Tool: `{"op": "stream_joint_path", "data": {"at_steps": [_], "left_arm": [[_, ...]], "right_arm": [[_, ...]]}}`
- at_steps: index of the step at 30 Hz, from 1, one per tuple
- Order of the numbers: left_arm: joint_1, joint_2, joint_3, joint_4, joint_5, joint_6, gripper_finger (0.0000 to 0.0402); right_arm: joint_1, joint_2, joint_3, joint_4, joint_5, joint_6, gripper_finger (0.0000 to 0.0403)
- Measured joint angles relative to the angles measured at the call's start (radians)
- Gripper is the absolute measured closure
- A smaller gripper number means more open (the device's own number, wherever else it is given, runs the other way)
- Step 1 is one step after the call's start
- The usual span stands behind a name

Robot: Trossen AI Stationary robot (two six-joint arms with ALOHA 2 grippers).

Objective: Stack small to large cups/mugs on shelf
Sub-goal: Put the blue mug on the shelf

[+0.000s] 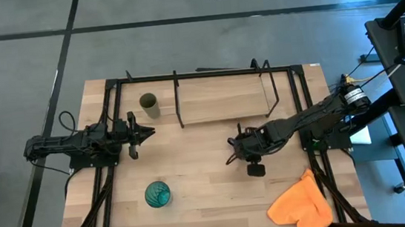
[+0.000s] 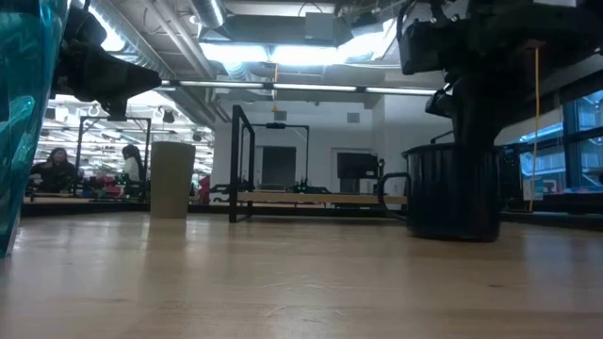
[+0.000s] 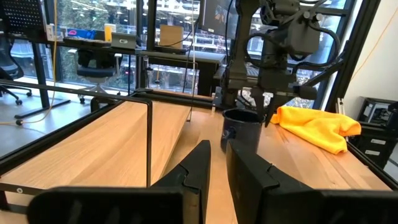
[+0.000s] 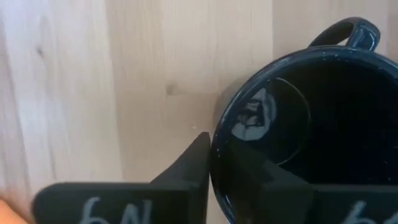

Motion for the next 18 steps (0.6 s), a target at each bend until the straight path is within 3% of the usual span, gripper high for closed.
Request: {"op": "stream_joint_path", "data": {"at_steps": [10, 18], "left_arm": [[0.0, 0.0, 0.0, 0.0, 0.0, 0.0, 0.0355], [0.0, 0.0, 0.0, 0.0, 0.0, 0.0, 0.0355]], "right_arm": [[0.0, -0.077, -0.002, -0.009, -0.001, 0.034, 0.025], [-0.077, -0.107, -0.002, 0.066, -0.073, 0.388, 0.0224]]}}
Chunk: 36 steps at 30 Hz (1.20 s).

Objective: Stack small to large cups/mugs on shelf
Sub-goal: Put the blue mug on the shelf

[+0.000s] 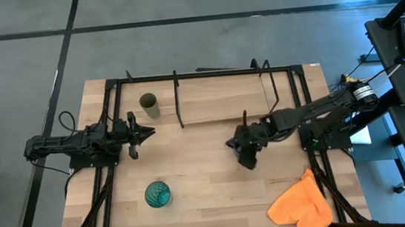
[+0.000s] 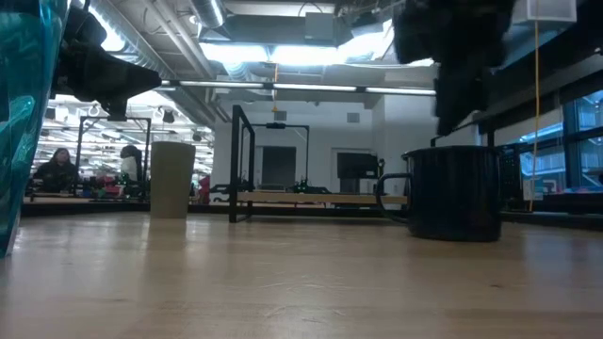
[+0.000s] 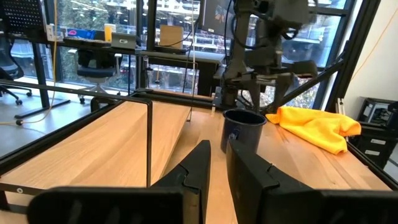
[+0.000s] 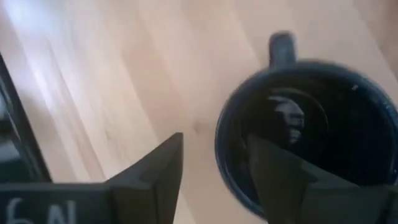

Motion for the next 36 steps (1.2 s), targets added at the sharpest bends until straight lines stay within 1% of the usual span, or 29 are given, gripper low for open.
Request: {"op": "stream_joint_path", "data": {"at_steps": [5, 8, 12, 18, 25, 32, 36], "left_arm": [[0.0, 0.0, 0.0, 0.0, 0.0, 0.0, 0.0355], [0.0, 0.0, 0.0, 0.0, 0.0, 0.0, 0.0355], [0.0, 0.0, 0.0, 0.0, 0.0, 0.0, 0.0355], [0.0, 0.0, 0.0, 0.0, 0.0, 0.0, 0.0355], [0.0, 0.0, 0.0, 0.0, 0.0, 0.0, 0.0355], [0.0, 0.0, 0.001, -0.001, 0.0, 0.0, 0.0355], [0.0, 0.0, 0.001, -0.001, 0.0, 0.0, 0.0355]], "right_arm": [[-0.085, 0.025, 0.0, 0.065, -0.006, 0.107, 0.0223], [-0.125, 0.044, 0.0, 0.051, -0.001, 0.11, 0.0223], [-0.15, 0.063, 0.001, 0.045, -0.004, 0.15, 0.0223], [-0.152, 0.076, 0.001, 0.07, -0.001, 0.254, 0.0223], [-0.15, 0.098, 0.003, 0.129, 0.038, 0.392, 0.0223], [-0.113, 0.149, 0.002, 0.129, 0.03, 0.46, 0.0224], [-0.102, 0.155, 0.002, 0.132, 0.031, 0.472, 0.0236]]}}
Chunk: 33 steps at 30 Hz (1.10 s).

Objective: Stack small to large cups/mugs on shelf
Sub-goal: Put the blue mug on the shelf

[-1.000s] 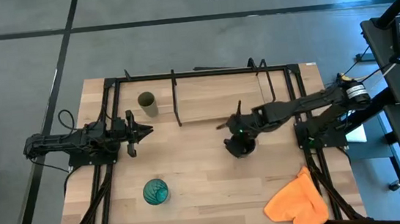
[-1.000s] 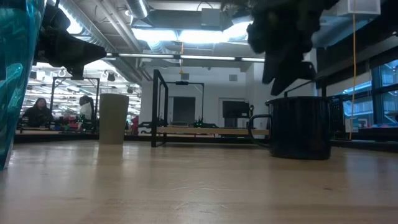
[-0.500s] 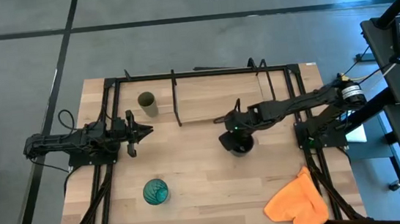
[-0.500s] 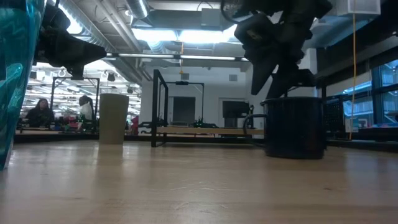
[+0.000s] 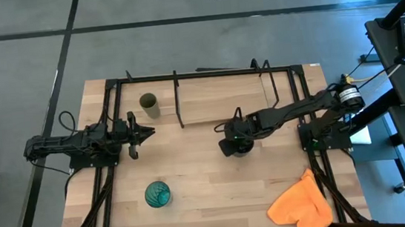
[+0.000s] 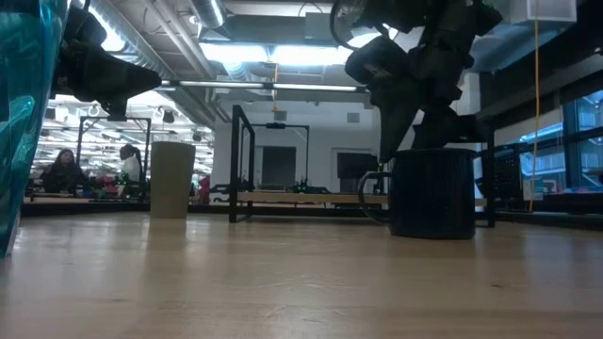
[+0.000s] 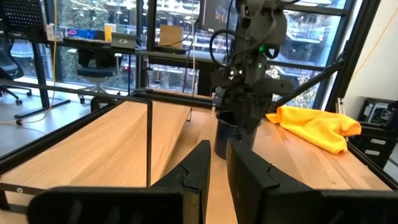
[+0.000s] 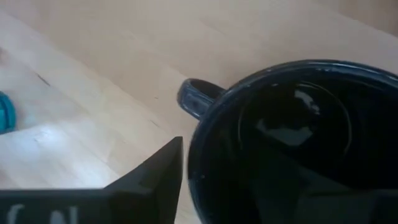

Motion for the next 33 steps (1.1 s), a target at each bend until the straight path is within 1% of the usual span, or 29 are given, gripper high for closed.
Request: {"op": "stream_joint_path", "data": {"at_steps": [4, 11, 14, 18, 23, 26, 27, 28, 31, 33], "left_arm": [[0.0, 0.0, 0.0, 0.001, -0.003, 0.0, 0.0355], [0.0, 0.0, 0.0, 0.001, -0.003, 0.0, 0.0355], [0.0, 0.0, 0.0, 0.001, -0.004, 0.0, 0.0355], [0.0, 0.0, 0.0, 0.001, -0.004, 0.0, 0.0355], [0.0, 0.0, 0.0, 0.001, -0.004, 0.0, 0.0355], [0.0, 0.0, 0.0, 0.021, -0.004, -0.007, 0.0355], [0.0, 0.0, 0.0, 0.04, 0.007, -0.041, 0.0355], [0.0, 0.0, 0.0, 0.067, 0.031, -0.106, 0.0355], [-0.001, 0.0, 0.0, 0.154, 0.077, -0.379, 0.0355], [-0.001, 0.0, 0.0, 0.196, 0.083, -0.501, 0.0355]], "right_arm": [[0.012, -0.006, 0.0, -0.002, 0.011, -0.005, 0.0262], [0.036, -0.006, 0.0, -0.043, 0.016, -0.028, 0.0325], [0.041, -0.007, 0.0, -0.044, 0.025, -0.036, 0.0343], [0.042, -0.007, 0.001, -0.044, 0.026, -0.039, 0.0347], [0.041, -0.006, 0.0, -0.041, 0.017, -0.032, 0.0331], [0.041, -0.006, 0.0, -0.041, 0.014, -0.03, 0.0329], [0.041, -0.006, 0.0, -0.041, 0.014, -0.03, 0.0331], [0.041, -0.006, 0.0, -0.041, 0.015, -0.031, 0.0333], [0.041, -0.006, 0.0, -0.04, 0.015, -0.031, 0.0339], [0.041, -0.006, 0.0, -0.04, 0.015, -0.031, 0.034]]}}
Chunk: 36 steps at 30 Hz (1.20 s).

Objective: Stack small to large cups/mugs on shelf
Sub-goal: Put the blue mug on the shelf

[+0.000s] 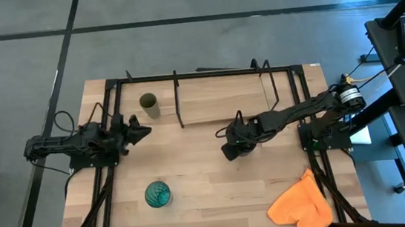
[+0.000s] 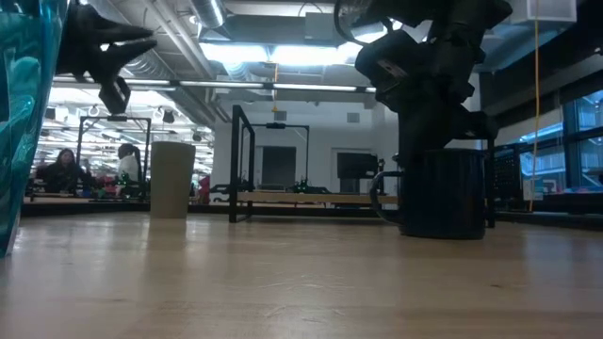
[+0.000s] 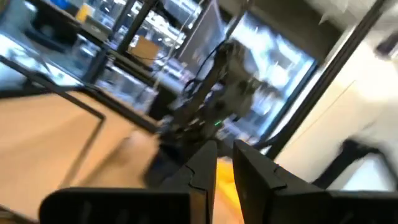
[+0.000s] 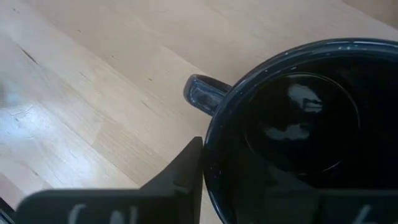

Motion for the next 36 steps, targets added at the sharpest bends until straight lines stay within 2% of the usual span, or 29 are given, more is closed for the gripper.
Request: {"op": "stream_joint_path", "data": {"at_steps": [7, 12, 17, 22, 29, 36], "left_arm": [[0.0, 0.0, 0.0, 0.024, -0.004, -0.031, 0.0355], [0.0, 0.0, 0.0, 0.037, -0.072, -0.104, 0.0355], [-0.001, 0.01, 0.0, 0.041, -0.059, -0.156, 0.0355], [-0.002, 0.08, 0.028, 0.036, -0.019, -0.162, 0.0356], [-0.005, 0.284, 0.198, 0.003, 0.056, -0.102, 0.0356], [-0.031, 0.604, 0.4, -0.173, 0.067, -0.003, 0.0356]], "right_arm": [[0.016, 0.0, 0.0, -0.004, -0.012, -0.043, 0.0337], [0.022, 0.0, 0.0, -0.008, -0.021, -0.045, 0.034], [0.033, 0.0, 0.0, -0.017, -0.028, -0.129, 0.0336], [0.033, -0.004, 0.003, -0.093, -0.034, -0.226, 0.0346], [0.028, -0.012, 0.019, -0.131, -0.032, -0.28, 0.0348], [0.008, -0.012, 0.056, -0.169, -0.028, -0.372, 0.0356]]}}
